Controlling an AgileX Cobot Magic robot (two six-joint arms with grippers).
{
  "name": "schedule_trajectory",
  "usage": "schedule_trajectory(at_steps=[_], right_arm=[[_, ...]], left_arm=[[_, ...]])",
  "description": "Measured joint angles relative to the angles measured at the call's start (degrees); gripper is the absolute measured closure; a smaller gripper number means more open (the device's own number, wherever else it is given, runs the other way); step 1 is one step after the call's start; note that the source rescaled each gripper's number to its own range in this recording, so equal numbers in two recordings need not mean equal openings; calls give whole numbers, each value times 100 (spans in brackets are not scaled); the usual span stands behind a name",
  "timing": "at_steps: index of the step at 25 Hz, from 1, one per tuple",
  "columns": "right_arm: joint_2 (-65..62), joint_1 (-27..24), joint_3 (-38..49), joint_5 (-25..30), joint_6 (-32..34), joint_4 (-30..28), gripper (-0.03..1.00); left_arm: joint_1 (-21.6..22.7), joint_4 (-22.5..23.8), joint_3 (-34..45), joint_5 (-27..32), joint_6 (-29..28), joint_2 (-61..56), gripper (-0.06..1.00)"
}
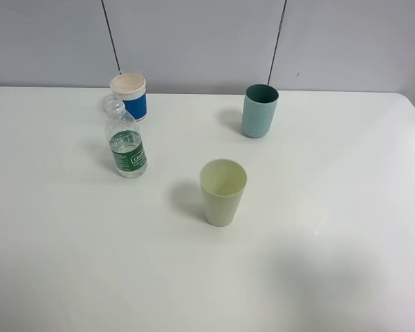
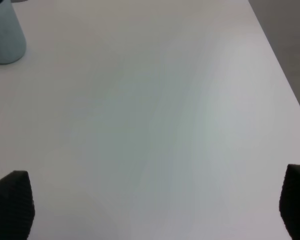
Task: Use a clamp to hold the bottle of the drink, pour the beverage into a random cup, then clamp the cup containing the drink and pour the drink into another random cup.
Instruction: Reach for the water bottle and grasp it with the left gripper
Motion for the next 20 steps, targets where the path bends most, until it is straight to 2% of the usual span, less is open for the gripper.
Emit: schedule_trajectory(at_steps=[20], right_arm=[[0,0,0,0,0,0,-3]], left_arm=[[0,0,0,0,0,0,-6]])
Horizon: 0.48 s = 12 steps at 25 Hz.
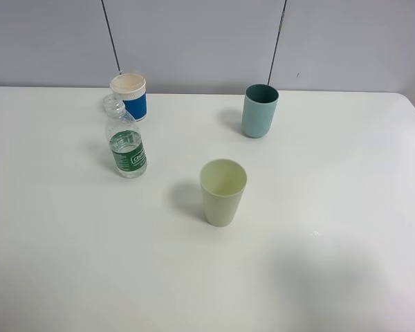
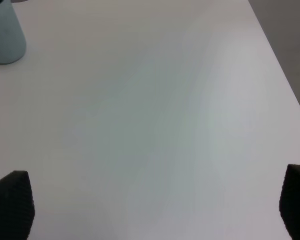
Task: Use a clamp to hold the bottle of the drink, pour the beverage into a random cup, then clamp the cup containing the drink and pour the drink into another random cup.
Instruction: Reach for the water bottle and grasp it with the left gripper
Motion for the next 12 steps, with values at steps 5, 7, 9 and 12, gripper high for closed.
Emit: schedule_trajectory(at_steps=[5,7,9,12], right_arm=[[0,0,0,0,0,0,-3],[0,0,0,0,0,0,-3],[0,0,0,0,0,0,-3],[0,0,0,0,0,0,-3]], left_arm=[[0,0,0,0,-4,0,-6],[0,0,0,0,-4,0,-6],[0,0,0,0,-4,0,-6],[0,0,0,0,-4,0,-6]])
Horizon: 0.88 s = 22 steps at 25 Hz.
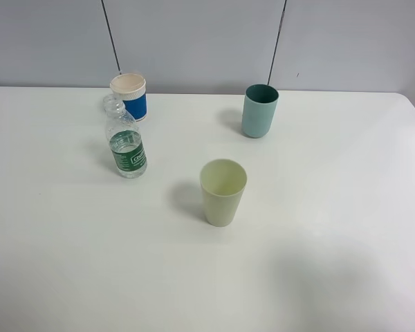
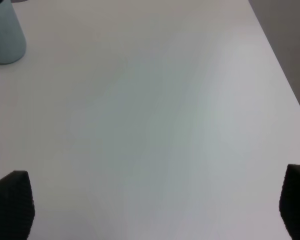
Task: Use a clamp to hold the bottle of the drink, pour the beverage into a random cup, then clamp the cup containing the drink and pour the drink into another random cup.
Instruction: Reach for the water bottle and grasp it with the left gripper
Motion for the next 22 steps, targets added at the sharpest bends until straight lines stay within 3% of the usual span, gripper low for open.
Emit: schedule_trajectory(at_steps=[22], right_arm=[[0,0,0,0,0,0,-3]], left_arm=[[0,0,0,0,0,0,-6]])
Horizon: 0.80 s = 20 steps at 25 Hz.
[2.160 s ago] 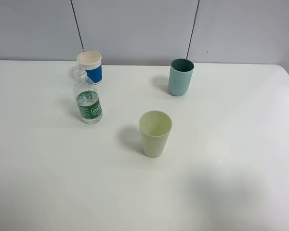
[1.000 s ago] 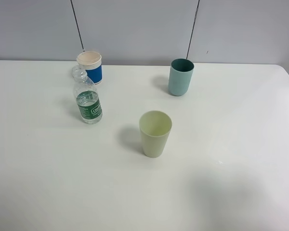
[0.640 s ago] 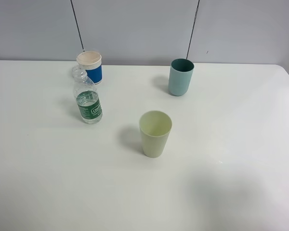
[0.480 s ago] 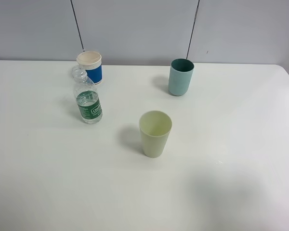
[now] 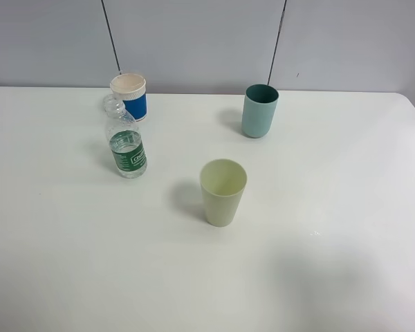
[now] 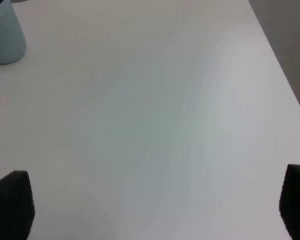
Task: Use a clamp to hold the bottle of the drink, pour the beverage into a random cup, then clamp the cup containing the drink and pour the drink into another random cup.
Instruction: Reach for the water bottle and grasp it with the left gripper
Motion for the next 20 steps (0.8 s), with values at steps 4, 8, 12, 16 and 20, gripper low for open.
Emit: schedule_trajectory(at_steps=[4,8,12,16,20], right_arm=[[0,0,0,0,0,0,-3],[0,0,0,0,0,0,-3],[0,0,0,0,0,0,-3],[0,0,0,0,0,0,-3],[0,0,0,0,0,0,-3]], left_arm=[[0,0,0,0,0,0,-6],[0,0,0,0,0,0,-6],[0,0,0,0,0,0,-6],[0,0,0,0,0,0,-6],[0,0,-42,-36,0,66,-6]])
